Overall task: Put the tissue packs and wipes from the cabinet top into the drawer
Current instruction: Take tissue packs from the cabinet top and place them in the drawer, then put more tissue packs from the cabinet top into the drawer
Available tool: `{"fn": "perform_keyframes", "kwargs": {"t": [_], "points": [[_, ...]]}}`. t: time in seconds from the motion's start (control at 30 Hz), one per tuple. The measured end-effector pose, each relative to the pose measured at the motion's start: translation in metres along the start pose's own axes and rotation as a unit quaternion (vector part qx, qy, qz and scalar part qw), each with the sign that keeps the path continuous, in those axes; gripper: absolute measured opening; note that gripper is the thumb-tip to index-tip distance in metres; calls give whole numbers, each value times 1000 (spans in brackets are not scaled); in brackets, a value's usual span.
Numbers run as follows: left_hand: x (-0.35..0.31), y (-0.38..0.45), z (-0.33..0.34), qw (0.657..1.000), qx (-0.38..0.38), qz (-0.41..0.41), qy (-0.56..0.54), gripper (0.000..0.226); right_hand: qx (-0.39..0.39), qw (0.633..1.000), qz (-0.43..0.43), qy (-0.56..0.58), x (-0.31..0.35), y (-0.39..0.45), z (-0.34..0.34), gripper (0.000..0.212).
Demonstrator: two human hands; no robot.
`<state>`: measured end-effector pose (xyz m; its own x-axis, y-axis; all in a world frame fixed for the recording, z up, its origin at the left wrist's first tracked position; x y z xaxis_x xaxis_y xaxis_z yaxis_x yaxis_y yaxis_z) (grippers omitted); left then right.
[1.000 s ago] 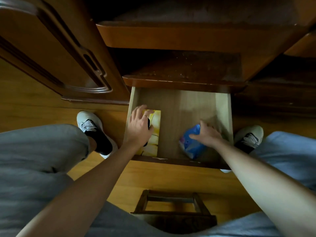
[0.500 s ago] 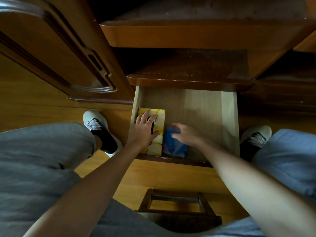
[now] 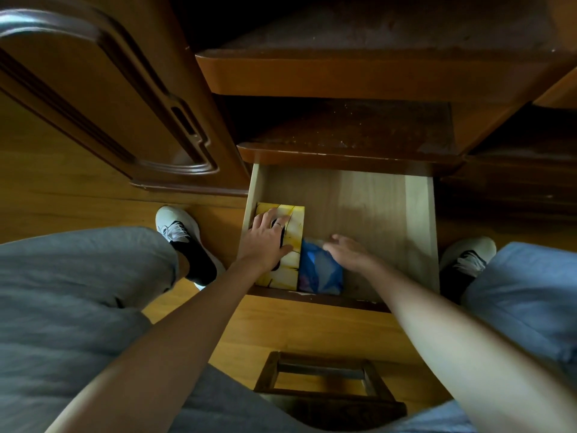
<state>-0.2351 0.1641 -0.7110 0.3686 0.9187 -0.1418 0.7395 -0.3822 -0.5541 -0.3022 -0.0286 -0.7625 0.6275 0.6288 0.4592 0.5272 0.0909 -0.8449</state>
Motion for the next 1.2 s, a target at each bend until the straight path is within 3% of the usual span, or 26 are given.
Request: {"fn": "perform_keyframes", "kwargs": {"t": [0.07,0.13,0.3,0.37,0.5,0.6,0.67,0.73,0.8,0.87,1.0,1.2], "points": [[-3,-4,-8,1000,19,4,-7,76,-29,999,-8,9,6,-13,-16,71],[-13,-14,-29,1000,5,17,-25,70,-51,998,-30,13,15,-32,-38,69],[-64,-64,-159,987,-135,78,-39,43,-96,988,-116,36,47,-114,-111,33],[-89,-104,-226,958,-252,139,-16,28,-117,974,-175,78,64,-159,-141,22],[-129,-190,-338,851,-447,275,-1,20,-222,931,-289,27,115,-277,-197,13],[-144,-223,-411,794,-539,281,-14,19,-320,880,-347,-50,155,-361,-228,16],[-149,-215,-454,811,-532,242,-29,18,-376,846,-366,-96,178,-402,-246,18],[-151,-187,-487,857,-475,195,-34,21,-413,821,-374,-122,196,-428,-267,18],[-149,-153,-507,898,-409,159,-41,25,-451,807,-351,-144,209,-438,-294,16],[-147,-124,-516,916,-373,137,-51,24,-478,807,-305,-163,216,-436,-325,13],[-155,-77,-524,920,-372,121,-13,22,-497,817,-213,-199,222,-411,-379,36],[-198,-37,-550,902,-389,183,42,62,-607,763,-107,-196,243,-385,-463,69]]}}
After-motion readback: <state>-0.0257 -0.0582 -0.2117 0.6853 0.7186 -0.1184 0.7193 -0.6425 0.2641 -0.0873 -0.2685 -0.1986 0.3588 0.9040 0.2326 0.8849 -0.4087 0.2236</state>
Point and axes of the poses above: each hand's wrist, its own y-axis towards the middle knuckle, its own z-axis out of the palm, x = y × z, the point moved 7 cm from there along y, towards the middle knuckle, and after that the axes turned 14 degrees about x, right-handed, at the moved point
